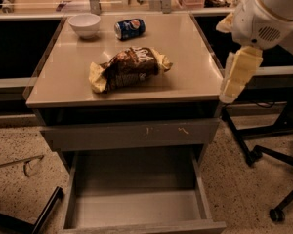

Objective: Place brown chip bag into middle drawer

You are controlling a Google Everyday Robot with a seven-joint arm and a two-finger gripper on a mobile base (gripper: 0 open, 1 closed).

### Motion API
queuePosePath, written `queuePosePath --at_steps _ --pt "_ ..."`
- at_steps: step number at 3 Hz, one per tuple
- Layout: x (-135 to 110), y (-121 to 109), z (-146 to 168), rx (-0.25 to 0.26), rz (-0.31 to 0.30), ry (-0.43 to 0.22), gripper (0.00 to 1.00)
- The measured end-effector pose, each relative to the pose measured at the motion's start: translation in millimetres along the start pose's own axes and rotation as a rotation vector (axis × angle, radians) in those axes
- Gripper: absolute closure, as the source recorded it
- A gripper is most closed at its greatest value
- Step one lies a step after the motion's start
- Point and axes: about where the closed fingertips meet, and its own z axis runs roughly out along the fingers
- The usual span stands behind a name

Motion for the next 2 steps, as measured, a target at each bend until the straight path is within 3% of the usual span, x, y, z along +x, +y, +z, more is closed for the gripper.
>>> queuePosePath --at_steps 1,2 --pt "-27.8 -39.2 26.2 -0.012 -0.047 -0.075 0.00" --pt "-27.8 -39.2 26.2 -0.012 -0.047 -0.075 0.00"
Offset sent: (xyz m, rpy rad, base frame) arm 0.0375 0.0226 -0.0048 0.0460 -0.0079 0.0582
